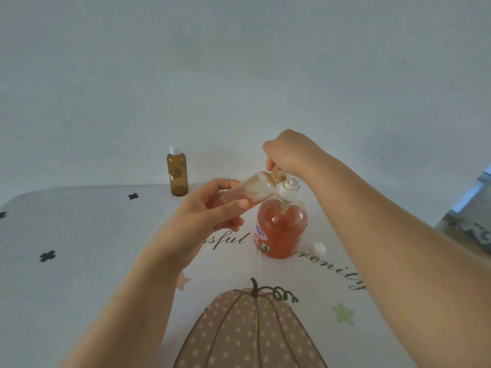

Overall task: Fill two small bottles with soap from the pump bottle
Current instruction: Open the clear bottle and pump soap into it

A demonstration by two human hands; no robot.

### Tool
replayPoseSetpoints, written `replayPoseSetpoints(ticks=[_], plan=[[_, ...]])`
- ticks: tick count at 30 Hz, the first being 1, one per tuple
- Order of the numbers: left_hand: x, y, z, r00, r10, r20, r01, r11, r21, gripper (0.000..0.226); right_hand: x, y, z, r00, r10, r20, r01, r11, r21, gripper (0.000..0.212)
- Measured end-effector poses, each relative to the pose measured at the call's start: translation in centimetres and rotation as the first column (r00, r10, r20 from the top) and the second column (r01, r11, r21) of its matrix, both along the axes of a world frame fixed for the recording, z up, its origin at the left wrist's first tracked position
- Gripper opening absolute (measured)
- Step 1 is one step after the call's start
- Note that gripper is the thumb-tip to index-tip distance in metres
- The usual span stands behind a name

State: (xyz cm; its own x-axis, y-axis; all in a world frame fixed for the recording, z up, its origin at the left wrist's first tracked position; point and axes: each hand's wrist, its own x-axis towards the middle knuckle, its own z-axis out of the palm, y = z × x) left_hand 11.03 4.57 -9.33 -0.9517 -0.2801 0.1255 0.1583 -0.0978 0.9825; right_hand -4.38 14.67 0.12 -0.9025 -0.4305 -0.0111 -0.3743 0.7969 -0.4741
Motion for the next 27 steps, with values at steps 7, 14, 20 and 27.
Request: replayPoseSetpoints(ticks=[7, 14, 20, 27], plan=[[-0.1, -0.2, -0.2, 1.0, 0.004, 0.03, -0.003, 1.0, -0.007, 0.039, -0.2, -0.2, -0.6, 0.999, 0.034, 0.006, -0.034, 0.993, 0.115, 0.036], [-0.1, -0.7, -0.4, 0.998, -0.009, 0.062, 0.011, 1.0, -0.027, 0.042, 0.0, -0.2, -1.2, 1.0, 0.026, 0.017, -0.027, 0.996, 0.088, 0.034], [-0.1, -0.5, -0.5, 0.999, -0.01, 0.048, 0.011, 1.0, -0.016, 0.041, 0.3, 0.1, -1.1, 0.999, 0.037, 0.007, -0.037, 0.996, 0.077, 0.034], [0.0, 0.0, 0.0, 1.0, 0.001, -0.004, -0.001, 1.0, -0.011, 0.038, 0.6, 0.5, 0.4, 0.993, 0.117, -0.019, -0.116, 0.991, 0.073, 0.036]])
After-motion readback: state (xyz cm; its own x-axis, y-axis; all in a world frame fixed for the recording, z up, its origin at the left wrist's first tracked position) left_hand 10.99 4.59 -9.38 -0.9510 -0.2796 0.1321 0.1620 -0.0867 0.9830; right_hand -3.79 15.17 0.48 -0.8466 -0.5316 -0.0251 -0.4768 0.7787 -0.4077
